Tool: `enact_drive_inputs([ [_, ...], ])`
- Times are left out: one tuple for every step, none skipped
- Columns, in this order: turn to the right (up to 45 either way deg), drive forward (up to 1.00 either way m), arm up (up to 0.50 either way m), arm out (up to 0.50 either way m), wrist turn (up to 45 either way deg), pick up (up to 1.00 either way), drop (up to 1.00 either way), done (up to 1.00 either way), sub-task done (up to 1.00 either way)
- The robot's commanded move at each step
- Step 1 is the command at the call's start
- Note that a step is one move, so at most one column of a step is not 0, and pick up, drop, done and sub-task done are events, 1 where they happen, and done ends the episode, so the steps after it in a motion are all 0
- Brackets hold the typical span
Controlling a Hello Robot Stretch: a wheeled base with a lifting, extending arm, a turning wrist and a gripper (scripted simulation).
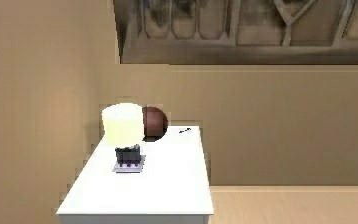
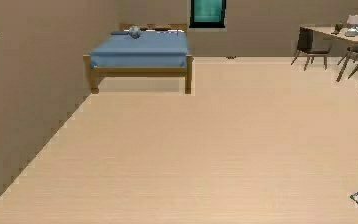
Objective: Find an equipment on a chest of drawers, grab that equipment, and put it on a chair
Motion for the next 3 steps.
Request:
enact_drive_inputs([
  [36.0,0.0,0.0,0.0,0.0,0.0,0.0,0.0,0.0],
  [0.0,0.6,0.0,0.0,0.0,0.0,0.0,0.0,0.0],
  [-33.0,0.0,0.0,0.0,0.0,0.0,0.0,0.0,0.0],
])
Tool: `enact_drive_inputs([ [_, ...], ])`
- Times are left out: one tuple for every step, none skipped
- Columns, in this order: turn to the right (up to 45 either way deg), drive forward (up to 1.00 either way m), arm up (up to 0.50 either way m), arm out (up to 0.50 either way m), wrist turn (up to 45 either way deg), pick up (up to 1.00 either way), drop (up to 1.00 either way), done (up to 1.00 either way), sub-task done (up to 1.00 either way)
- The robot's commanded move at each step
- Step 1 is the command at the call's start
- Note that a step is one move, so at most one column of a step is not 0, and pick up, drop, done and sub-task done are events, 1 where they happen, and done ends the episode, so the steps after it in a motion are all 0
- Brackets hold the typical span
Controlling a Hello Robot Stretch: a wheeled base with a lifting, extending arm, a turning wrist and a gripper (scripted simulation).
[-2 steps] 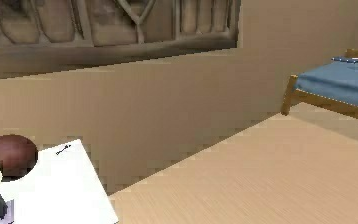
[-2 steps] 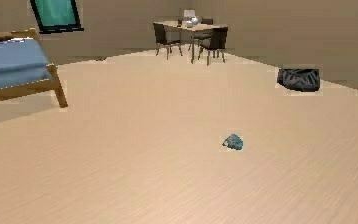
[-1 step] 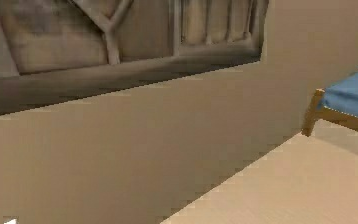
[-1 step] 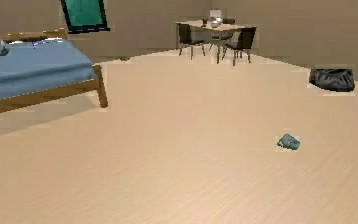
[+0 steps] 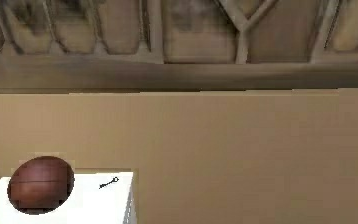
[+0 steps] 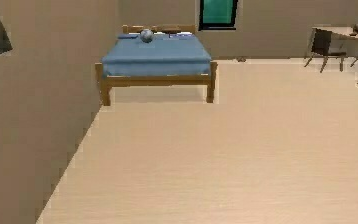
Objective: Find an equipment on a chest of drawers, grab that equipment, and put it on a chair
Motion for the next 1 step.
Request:
enact_drive_inputs([
  [0.0,0.55,0.0,0.0,0.0,0.0,0.0,0.0,0.0],
])
